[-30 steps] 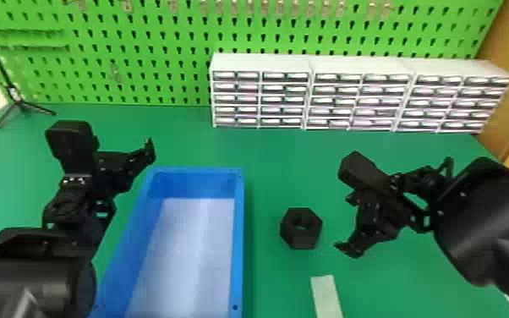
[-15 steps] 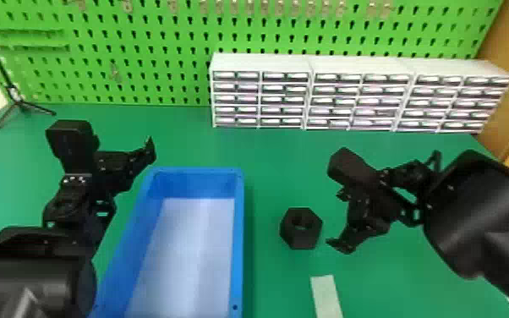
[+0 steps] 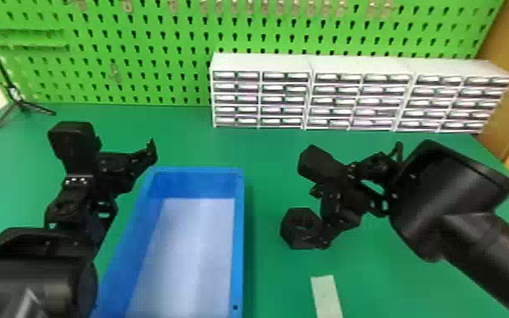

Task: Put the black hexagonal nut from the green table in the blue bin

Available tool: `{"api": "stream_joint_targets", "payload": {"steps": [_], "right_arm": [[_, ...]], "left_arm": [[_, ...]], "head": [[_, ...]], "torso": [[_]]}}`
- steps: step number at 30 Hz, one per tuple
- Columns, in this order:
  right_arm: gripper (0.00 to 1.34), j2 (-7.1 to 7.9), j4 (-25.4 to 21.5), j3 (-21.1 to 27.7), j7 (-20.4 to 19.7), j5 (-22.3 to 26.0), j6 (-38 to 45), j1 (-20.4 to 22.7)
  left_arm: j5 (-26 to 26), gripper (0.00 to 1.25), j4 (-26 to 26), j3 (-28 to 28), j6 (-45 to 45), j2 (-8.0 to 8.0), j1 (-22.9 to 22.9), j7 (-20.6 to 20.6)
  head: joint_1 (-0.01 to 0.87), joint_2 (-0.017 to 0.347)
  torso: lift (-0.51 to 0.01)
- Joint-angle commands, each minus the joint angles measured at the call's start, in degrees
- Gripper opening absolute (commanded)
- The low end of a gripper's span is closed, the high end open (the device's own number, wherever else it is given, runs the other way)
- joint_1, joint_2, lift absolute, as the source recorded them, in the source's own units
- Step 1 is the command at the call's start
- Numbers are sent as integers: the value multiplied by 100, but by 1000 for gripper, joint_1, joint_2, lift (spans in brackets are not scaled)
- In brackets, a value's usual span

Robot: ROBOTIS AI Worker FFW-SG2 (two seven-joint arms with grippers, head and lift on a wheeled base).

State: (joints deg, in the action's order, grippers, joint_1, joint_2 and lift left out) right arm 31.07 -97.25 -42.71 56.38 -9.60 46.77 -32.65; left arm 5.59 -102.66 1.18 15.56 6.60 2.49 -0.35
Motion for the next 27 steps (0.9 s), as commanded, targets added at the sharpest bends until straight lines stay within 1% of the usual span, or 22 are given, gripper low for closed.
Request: {"api": "stream_joint_targets", "payload": {"steps": [1,7,11,27], "right_arm": [[1263,-198,347,-124,58,11,-168,-137],[1263,-444,883,-282,84,11,-405,-233],[1263,-541,1173,-379,110,11,-484,-277],[1264,-734,1911,-607,198,19,-643,-383]], "left_arm": [[12,1086,0,14,-9,-1,-3,0],[21,1086,0,32,-26,-1,-12,0],[21,1086,0,32,-44,8,-12,0],[30,1086,0,40,-53,-1,-12,0]], "head": [[683,28],[683,28],[683,28],[683,28]], "torso": [[-96],[-96],[-96],[-96]]}}
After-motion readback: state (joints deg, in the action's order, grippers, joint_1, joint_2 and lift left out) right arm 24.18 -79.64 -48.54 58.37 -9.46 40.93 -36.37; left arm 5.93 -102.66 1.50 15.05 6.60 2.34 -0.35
